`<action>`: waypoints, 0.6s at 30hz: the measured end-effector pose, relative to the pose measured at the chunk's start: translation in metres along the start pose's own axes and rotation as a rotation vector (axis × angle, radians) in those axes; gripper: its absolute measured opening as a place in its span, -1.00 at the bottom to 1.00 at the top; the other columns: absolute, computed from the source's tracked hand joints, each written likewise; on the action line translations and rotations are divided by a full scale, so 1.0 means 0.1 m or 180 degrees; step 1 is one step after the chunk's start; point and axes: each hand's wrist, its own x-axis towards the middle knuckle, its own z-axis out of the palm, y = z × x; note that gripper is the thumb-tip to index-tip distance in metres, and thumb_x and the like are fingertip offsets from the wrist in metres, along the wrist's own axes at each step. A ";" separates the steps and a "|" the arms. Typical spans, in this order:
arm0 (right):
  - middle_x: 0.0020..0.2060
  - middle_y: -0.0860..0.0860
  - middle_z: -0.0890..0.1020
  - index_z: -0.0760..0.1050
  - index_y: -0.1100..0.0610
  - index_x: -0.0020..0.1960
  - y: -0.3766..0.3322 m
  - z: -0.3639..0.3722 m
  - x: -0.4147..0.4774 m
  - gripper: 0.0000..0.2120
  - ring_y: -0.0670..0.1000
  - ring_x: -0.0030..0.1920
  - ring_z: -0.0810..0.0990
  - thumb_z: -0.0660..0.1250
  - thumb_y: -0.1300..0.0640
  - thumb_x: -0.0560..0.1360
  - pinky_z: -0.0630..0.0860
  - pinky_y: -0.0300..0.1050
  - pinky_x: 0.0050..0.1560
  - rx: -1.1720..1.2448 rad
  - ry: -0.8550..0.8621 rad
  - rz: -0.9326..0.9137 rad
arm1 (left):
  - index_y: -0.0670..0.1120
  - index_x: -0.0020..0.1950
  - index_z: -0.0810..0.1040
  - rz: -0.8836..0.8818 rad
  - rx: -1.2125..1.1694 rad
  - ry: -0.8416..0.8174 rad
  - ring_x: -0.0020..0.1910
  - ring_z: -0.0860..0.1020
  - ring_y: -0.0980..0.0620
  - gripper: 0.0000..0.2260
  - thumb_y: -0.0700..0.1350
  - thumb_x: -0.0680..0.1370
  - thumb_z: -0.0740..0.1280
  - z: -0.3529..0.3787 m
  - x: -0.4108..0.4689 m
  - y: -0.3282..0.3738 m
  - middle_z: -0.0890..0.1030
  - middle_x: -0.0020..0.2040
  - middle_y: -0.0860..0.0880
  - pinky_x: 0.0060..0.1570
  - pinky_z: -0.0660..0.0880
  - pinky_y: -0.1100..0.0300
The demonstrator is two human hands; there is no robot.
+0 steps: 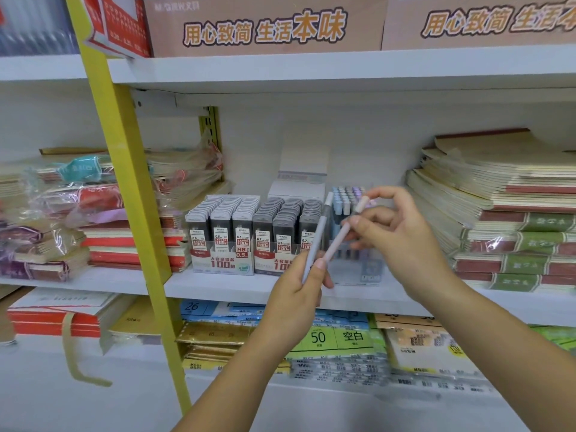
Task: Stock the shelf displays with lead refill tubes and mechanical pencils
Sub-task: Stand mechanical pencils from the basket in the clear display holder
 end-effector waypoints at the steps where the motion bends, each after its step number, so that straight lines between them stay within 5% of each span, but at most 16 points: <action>1: -0.21 0.14 0.68 0.41 0.01 0.04 -0.04 -0.06 0.03 -0.74 0.11 -0.18 0.70 0.34 0.33 0.51 0.62 -0.16 -0.23 0.0003 0.0119 -0.0079 | 0.15 -0.01 0.55 -0.0010 0.0033 0.0097 -0.40 0.40 0.16 -0.79 0.06 0.69 0.13 -0.02 0.00 -0.02 0.55 -0.25 0.02 -0.37 0.36 0.29; 4: -0.20 0.07 0.67 0.40 -0.06 0.04 -0.17 -0.28 0.13 -0.69 0.06 -0.16 0.70 0.32 0.34 0.52 0.62 -0.19 -0.22 -0.0323 0.0344 -0.0519 | 0.14 0.04 0.54 -0.0091 0.0056 0.0288 -0.42 0.42 0.22 -0.80 0.04 0.69 0.13 -0.08 0.00 -0.05 0.59 -0.27 0.13 -0.41 0.36 0.41; 10: -0.19 -0.03 0.61 0.38 -0.15 0.07 -0.12 -0.47 0.20 -0.66 -0.01 -0.14 0.62 0.37 0.24 0.49 0.56 -0.16 -0.15 -0.1789 0.0212 -0.0977 | 0.21 -0.06 0.49 -0.0163 0.0207 0.0160 -0.36 0.41 0.03 -0.81 0.10 0.68 0.13 -0.05 0.01 -0.09 0.59 -0.11 -0.23 -0.33 0.41 0.13; 15: -0.16 -0.02 0.59 0.38 -0.19 0.03 -0.14 -0.53 0.19 -0.64 0.10 -0.13 0.65 0.36 0.25 0.48 0.63 0.10 -0.16 -0.1172 0.0576 -0.1053 | 0.21 -0.06 0.49 -0.0155 0.0244 0.0108 -0.37 0.42 0.08 -0.80 0.15 0.67 0.12 -0.01 0.02 -0.15 0.58 -0.10 -0.26 -0.35 0.42 0.17; 18: -0.15 -0.10 0.57 0.36 -0.15 0.07 -0.13 -0.56 0.24 -0.68 0.02 -0.10 0.63 0.35 0.22 0.49 0.61 -0.10 -0.13 -0.1392 0.0691 -0.1184 | 0.22 -0.05 0.50 -0.0184 0.0255 0.0128 -0.38 0.41 0.10 -0.81 0.12 0.68 0.13 -0.01 0.03 -0.18 0.59 -0.11 -0.20 -0.40 0.40 0.23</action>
